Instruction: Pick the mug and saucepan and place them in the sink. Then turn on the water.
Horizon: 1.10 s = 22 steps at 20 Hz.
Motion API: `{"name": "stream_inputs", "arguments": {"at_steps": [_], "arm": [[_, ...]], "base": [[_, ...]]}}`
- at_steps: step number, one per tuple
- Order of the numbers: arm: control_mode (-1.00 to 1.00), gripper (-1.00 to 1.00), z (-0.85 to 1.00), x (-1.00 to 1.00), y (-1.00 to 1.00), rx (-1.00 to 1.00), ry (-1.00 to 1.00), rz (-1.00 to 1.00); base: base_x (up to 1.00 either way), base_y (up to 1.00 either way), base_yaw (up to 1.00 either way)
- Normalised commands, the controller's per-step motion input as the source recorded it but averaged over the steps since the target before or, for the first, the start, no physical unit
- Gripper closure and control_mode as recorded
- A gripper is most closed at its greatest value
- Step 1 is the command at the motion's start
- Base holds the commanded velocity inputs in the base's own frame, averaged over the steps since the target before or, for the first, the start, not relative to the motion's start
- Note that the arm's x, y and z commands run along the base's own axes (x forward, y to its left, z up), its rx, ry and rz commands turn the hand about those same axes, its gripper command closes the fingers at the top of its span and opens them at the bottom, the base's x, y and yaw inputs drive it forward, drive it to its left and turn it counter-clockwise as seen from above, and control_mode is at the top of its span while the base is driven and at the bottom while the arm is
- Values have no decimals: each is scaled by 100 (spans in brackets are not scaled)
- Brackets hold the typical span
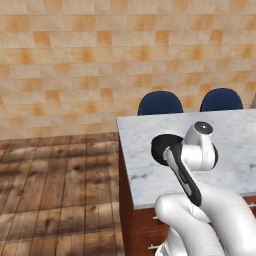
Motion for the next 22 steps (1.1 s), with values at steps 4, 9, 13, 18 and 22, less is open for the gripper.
{"name": "stream_inputs", "arguments": {"at_steps": [4,9,13,18,22], "arm": [[-100,-100,-10,9,0,0,0,0],[-100,100,-13,5,0,0,2,0],[-100,100,-23,0,0,0,12,0],[-100,100,-8,0,0,0,6,0],[-100,100,15,0,0,0,0,0]], "base": [[0,0,0],[0,0,0],[0,0,0],[0,0,0],[0,0,0]]}}
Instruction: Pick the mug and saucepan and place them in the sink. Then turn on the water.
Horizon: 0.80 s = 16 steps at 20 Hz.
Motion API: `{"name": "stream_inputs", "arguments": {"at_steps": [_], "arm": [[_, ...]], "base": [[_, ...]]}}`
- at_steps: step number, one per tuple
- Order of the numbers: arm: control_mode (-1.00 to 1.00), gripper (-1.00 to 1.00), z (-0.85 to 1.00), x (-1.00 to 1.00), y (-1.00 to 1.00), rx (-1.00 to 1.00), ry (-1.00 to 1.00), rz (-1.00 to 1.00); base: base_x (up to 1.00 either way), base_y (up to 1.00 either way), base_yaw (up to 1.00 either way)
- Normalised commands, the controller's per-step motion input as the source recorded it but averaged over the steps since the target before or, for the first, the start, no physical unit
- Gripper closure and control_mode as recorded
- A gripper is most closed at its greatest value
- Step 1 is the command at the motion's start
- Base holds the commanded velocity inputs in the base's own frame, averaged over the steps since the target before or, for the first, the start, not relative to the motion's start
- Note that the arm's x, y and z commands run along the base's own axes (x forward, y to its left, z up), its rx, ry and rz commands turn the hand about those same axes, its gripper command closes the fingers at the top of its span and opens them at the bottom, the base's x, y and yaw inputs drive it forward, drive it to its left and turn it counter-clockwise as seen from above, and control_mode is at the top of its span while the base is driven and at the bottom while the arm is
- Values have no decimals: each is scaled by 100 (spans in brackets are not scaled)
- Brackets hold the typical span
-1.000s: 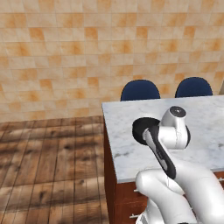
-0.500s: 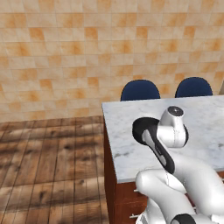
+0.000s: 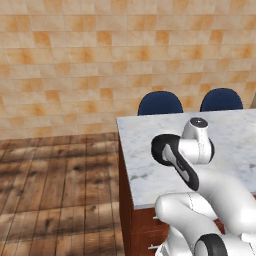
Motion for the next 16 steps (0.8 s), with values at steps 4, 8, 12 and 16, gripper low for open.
{"name": "stream_inputs", "arguments": {"at_steps": [4,8,12,16], "arm": [[-100,100,42,0,0,0,-10,0],[-100,100,48,0,0,0,-19,4],[-100,100,69,3,0,2,-1,6],[-100,100,55,4,3,3,5,10]], "base": [[0,0,0],[0,0,0],[0,0,0],[0,0,0]]}}
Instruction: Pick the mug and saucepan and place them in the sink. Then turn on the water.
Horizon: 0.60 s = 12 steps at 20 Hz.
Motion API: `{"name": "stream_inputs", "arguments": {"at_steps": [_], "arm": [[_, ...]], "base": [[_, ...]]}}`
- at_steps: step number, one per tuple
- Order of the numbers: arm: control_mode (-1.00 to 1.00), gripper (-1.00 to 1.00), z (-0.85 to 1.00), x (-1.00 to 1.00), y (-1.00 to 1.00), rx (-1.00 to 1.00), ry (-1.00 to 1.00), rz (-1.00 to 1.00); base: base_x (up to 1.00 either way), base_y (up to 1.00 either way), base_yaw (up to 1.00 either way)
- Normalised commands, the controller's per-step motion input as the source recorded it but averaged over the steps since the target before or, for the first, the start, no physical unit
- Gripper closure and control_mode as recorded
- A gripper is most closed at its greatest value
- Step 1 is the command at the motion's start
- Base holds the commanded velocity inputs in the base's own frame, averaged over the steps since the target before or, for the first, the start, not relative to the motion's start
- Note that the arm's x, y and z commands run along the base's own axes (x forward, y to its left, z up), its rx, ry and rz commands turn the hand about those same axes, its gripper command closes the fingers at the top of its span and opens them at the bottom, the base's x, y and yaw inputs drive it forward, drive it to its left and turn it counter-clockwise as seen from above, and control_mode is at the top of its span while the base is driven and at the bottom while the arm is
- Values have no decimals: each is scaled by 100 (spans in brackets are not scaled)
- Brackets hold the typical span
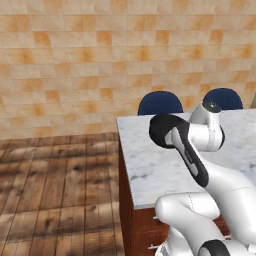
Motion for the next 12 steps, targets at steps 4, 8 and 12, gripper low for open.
{"name": "stream_inputs", "arguments": {"at_steps": [4,8,12], "arm": [[-100,100,43,0,4,0,5,6],[-100,100,28,-7,7,0,0,8],[-100,100,17,-25,7,-1,-4,13]], "base": [[0,0,0],[0,0,0],[0,0,0]]}}
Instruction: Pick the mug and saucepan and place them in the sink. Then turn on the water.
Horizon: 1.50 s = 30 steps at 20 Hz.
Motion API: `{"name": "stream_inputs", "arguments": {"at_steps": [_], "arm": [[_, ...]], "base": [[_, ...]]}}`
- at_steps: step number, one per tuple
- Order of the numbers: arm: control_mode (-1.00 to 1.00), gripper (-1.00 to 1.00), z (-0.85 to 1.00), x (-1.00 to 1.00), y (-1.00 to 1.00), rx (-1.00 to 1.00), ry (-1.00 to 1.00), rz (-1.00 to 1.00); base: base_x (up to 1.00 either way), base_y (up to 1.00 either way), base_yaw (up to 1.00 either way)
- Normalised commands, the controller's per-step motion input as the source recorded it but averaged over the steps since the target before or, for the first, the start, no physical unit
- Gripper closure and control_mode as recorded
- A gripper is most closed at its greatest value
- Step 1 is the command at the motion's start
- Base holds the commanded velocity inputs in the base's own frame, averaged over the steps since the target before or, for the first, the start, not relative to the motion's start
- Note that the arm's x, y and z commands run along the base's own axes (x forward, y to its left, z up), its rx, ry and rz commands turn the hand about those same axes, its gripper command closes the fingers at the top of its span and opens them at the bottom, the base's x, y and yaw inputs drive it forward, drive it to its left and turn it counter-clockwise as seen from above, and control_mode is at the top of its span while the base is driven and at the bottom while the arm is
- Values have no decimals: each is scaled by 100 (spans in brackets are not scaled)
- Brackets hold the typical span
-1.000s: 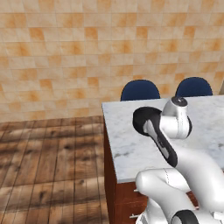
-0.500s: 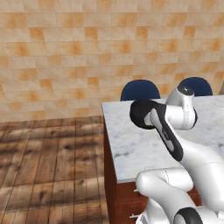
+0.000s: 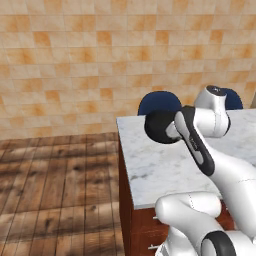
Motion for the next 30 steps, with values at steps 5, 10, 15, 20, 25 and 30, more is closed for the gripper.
{"name": "stream_inputs", "arguments": {"at_steps": [5,10,15,20,25,30], "arm": [[-100,100,6,-53,12,-5,-8,8],[-100,100,12,-59,6,-4,-11,0],[-100,100,31,-38,0,-3,-15,0],[-100,100,33,-25,0,-3,-12,2],[-100,100,21,-2,0,0,0,5],[-100,100,10,0,3,0,0,9]], "base": [[0,0,0],[0,0,0],[0,0,0],[0,0,0],[0,0,0],[0,0,0]]}}
